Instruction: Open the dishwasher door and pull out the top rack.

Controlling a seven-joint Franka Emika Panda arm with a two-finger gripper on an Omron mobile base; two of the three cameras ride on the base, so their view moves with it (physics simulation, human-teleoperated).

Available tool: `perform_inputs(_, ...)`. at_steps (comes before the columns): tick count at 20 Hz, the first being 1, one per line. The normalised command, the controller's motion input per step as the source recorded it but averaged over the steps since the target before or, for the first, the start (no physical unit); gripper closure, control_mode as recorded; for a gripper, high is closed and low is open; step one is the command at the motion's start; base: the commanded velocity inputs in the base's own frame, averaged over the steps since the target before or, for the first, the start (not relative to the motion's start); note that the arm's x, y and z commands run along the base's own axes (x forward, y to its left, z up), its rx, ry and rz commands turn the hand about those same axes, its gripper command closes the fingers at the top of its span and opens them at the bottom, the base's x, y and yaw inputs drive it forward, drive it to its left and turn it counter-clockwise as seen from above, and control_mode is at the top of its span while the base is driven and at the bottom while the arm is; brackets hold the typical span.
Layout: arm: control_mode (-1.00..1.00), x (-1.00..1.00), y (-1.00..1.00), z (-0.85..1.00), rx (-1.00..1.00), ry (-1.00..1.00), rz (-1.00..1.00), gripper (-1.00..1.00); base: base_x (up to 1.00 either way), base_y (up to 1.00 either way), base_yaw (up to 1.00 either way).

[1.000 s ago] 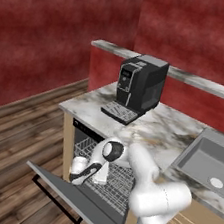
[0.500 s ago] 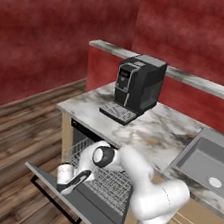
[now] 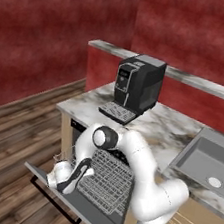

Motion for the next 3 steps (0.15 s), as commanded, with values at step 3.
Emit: perform_inputs(3,-1.00,-0.14,0.00,-0.16,1.00,0.66,0.42,-1.00,0.00,0.00,0.00)
